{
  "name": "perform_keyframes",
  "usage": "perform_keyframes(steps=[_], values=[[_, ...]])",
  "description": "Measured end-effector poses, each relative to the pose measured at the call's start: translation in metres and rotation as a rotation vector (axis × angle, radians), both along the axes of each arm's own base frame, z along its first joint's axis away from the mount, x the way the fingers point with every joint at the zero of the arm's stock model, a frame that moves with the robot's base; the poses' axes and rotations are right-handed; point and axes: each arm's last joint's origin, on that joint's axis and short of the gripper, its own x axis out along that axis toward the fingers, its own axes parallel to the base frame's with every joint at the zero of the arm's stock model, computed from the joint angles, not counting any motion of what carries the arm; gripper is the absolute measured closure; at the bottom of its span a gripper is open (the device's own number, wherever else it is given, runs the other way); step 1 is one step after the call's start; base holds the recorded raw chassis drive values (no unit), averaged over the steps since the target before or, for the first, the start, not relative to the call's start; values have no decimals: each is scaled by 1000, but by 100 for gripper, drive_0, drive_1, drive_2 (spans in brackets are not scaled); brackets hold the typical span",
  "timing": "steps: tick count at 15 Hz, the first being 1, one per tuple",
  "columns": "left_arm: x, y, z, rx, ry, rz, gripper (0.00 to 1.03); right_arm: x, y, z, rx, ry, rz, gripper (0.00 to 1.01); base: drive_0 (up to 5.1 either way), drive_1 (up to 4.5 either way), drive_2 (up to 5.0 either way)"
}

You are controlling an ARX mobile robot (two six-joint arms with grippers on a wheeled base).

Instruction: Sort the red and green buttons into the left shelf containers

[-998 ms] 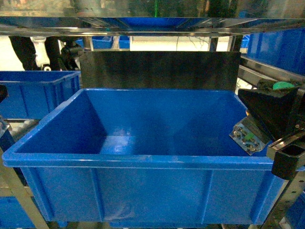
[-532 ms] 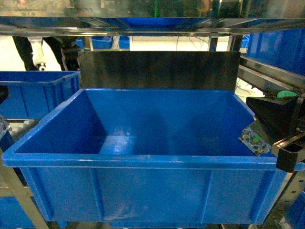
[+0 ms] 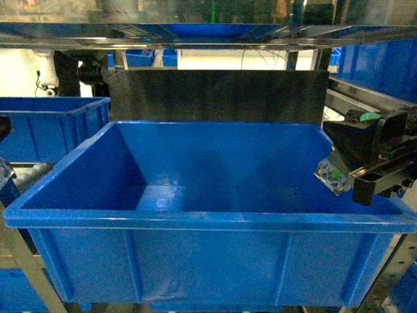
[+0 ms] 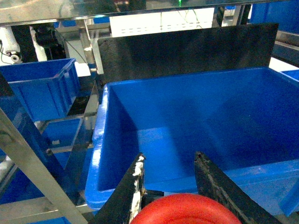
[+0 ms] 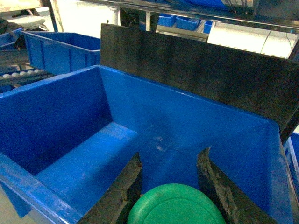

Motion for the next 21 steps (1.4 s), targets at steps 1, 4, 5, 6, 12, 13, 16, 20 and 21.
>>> perform_keyframes(steps=[1, 4, 5, 6, 12, 13, 16, 20, 21], values=[[0, 0, 0, 0, 0, 0, 75, 1, 0, 1, 1, -4, 2, 70, 0, 0, 0], [0, 0, 0, 0, 0, 0, 75, 4, -1, 1, 2, -4, 7, 70, 0, 0, 0], [0, 0, 0, 0, 0, 0, 75, 6, -3, -1, 1, -1, 1, 70, 0, 0, 0], [0, 0, 0, 0, 0, 0, 75, 6, -3, -1, 1, -2, 3, 70, 0, 0, 0], [0, 0, 0, 0, 0, 0, 75, 27, -16, -29, -28, 59, -37, 70, 0, 0, 0], [0, 0, 0, 0, 0, 0, 75, 35, -17, -36, -45, 50, -42, 70, 0, 0, 0], [0, 0, 0, 0, 0, 0, 75, 58, -13, -27, -14, 21, -6, 70, 0, 0, 0], [0, 0, 0, 0, 0, 0, 75, 69, -4, -15, -5, -7, 15, 57, 0, 0, 0], [0, 0, 0, 0, 0, 0, 75, 69, -4, -15, -5, -8, 14, 52, 0, 0, 0]])
